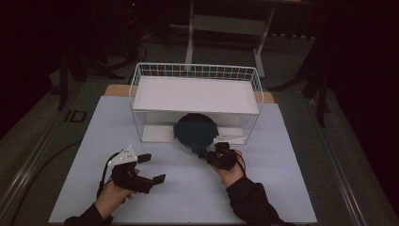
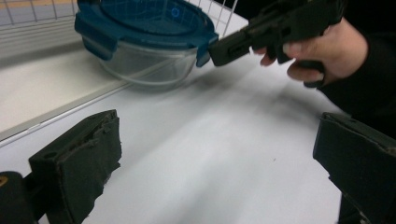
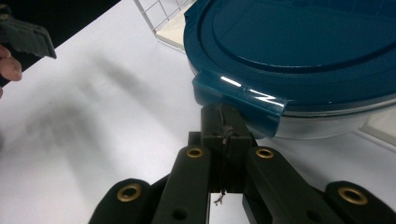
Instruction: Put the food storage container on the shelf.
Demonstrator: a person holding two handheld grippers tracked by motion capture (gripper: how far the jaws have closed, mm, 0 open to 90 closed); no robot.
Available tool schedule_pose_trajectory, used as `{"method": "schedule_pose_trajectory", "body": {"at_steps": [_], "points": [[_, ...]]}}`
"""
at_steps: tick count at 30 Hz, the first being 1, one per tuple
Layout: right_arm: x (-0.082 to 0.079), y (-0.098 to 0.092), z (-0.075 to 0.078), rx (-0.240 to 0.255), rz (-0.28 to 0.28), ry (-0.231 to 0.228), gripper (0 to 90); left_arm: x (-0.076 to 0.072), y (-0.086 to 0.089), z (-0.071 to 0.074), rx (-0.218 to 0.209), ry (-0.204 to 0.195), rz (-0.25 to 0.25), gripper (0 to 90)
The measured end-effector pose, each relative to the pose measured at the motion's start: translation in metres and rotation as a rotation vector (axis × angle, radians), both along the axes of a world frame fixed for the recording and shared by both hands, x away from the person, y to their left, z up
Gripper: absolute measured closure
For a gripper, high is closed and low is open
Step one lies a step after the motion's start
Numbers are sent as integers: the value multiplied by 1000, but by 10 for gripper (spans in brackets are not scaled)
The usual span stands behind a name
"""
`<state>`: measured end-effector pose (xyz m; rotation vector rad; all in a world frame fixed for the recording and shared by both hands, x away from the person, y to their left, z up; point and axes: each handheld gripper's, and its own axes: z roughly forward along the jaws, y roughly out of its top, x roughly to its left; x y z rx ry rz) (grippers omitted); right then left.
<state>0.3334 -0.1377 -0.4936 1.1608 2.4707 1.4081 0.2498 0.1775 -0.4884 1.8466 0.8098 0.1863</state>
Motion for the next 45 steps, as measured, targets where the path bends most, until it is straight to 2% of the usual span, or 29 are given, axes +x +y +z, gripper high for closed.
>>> {"method": "schedule_pose_trajectory", "body": {"at_steps": [2, 6, 13, 20, 29, 36, 41, 43, 45], "points": [[1, 2, 0, -6, 5, -3, 900, -1, 1, -3, 15, -8, 5, 13], [4, 5, -2, -7, 9, 8, 900, -1, 3, -6, 4, -9, 15, 13], [15, 8, -6, 7, -33, 16, 900, -1, 4, -8, -6, -17, 17, 13], [26, 14, -5, -4, -57, -9, 900, 0, 1, -10, -2, -18, 7, 13], [41, 18, 0, 17, -86, -19, 900, 0, 1, -10, -4, -16, 1, 13], [49, 19, -1, 5, -100, -24, 900, 0, 0, -10, -2, -15, -2, 13], [48, 20, 0, 3, -98, -25, 894, 0, 0, -11, -8, -14, -2, 13], [46, 19, -2, 25, -99, -6, 858, 0, 0, -11, -5, -14, -6, 13], [41, 19, -2, 21, -86, -18, 816, -1, 0, -10, -8, -15, -10, 13]]}}
